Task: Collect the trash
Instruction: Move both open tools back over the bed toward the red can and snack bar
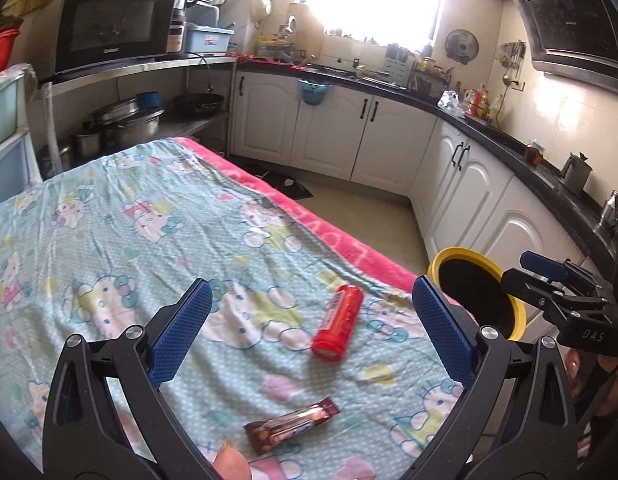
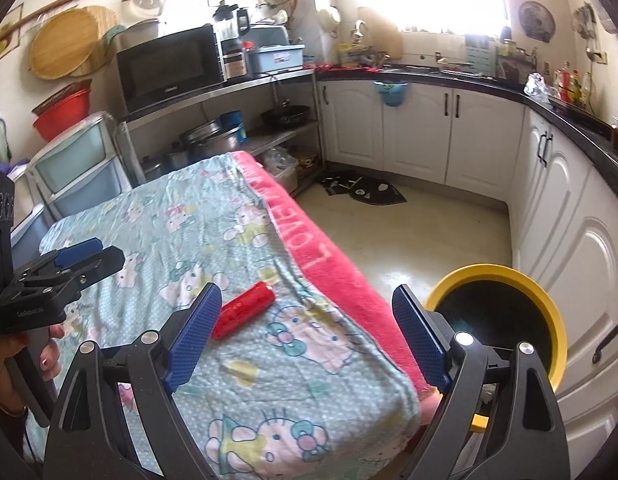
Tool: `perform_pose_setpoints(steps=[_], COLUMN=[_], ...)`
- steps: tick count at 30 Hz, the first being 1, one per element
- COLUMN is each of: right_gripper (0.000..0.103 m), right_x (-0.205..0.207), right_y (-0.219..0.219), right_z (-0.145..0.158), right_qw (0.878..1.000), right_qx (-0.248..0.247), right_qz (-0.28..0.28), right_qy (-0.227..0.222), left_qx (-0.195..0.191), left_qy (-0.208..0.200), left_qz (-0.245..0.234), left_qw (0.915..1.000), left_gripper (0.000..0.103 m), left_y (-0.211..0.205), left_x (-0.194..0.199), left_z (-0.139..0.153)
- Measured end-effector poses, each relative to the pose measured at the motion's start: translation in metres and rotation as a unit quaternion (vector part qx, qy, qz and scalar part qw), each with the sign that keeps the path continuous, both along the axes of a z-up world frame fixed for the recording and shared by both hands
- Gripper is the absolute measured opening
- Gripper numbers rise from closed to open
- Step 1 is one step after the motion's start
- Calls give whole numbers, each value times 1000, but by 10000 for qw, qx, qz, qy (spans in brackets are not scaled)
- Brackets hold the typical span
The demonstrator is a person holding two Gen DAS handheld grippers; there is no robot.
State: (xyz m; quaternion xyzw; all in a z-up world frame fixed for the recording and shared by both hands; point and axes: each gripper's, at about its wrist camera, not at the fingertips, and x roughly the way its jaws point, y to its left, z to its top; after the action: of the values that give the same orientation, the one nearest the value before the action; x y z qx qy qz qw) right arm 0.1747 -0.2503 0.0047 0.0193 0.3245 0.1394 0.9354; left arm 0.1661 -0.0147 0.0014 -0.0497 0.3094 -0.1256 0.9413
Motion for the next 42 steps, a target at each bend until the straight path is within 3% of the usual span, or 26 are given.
perform_pose_setpoints(steps=[16,29,42], right_gripper=[84,84,84], right_x=[-1,4,39], right_y=[44,73,75], right_z=[-5,-22,-63], right_qw=[9982,9954,9935], right_qx=[-136,-237,-62], right_qz=[583,891,745], right_qy=[65,254,855], left_qx=[167,449,891], left_qy=[76,364,680], left_qz=[206,174,-390], left_qw=[9996,9982,9929], left_gripper=[92,92,92], left_y=[37,52,38], left_x=[-12,-20,-24], left_z=[-13,-44,-76])
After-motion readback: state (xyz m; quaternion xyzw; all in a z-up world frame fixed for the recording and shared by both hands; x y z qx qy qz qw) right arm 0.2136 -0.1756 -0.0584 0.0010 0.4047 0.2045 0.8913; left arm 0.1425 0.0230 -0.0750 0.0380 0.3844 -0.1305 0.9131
